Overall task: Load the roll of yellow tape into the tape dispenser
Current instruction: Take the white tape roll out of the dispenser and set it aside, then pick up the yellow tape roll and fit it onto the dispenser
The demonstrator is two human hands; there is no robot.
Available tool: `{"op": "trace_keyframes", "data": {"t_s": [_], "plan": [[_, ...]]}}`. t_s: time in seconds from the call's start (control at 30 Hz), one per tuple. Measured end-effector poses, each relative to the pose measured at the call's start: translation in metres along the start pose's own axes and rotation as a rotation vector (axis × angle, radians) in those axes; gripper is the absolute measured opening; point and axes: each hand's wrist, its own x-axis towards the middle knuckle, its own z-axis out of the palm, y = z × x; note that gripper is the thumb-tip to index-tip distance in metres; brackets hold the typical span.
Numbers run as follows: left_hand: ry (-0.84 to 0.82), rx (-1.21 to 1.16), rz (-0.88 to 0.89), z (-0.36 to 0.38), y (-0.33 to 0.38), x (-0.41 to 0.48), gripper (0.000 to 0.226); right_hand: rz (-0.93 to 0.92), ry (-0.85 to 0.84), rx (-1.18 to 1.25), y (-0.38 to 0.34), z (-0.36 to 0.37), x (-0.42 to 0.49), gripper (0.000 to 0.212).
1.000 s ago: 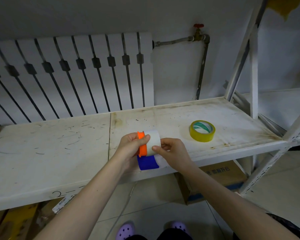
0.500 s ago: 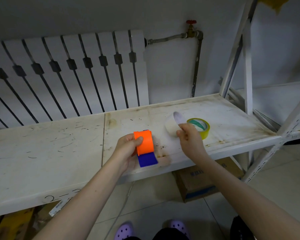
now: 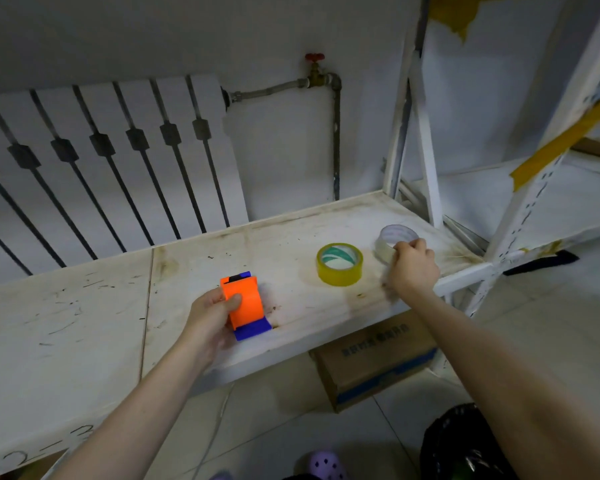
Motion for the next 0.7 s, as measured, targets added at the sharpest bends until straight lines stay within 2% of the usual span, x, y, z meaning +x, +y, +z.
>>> {"op": "trace_keyframes", "data": {"t_s": [0.07,0.13,0.2,0.27,0.37,0.43,0.57,0.7], "plan": [[0.011,0.051,-0.009,0.001,0.002,-0.002,0.009,0.006,-0.029,-0.018,0.006,0.001,0.002,0.026],[0.033,0.106,-0.002,0.001,0.003,-0.001,0.017,0.005,-0.053,-0.022,0.011,0.004,0.003,0.029],[0.047,0.144,-0.001,-0.001,0.004,0.0,0.019,0.024,-0.068,-0.001,0.008,0.006,0.0,0.04],[0.048,0.161,-0.016,-0.002,0.004,0.0,0.008,-0.028,-0.039,0.042,-0.007,0.006,-0.006,0.051],[0.056,0.177,-0.034,-0.001,0.003,-0.001,0.014,-0.276,0.0,0.163,-0.039,0.007,-0.017,0.036],[0.066,0.179,-0.047,-0.001,0.003,-0.002,0.015,-0.362,-0.064,0.196,-0.055,0.01,-0.025,0.03],[0.077,0.154,-0.059,-0.005,0.002,-0.004,0.018,-0.35,-0.313,0.08,-0.073,0.023,-0.036,0.04],[0.064,0.132,-0.043,-0.003,0.002,-0.005,0.013,-0.318,-0.347,-0.071,-0.079,0.029,-0.038,0.03]]}}
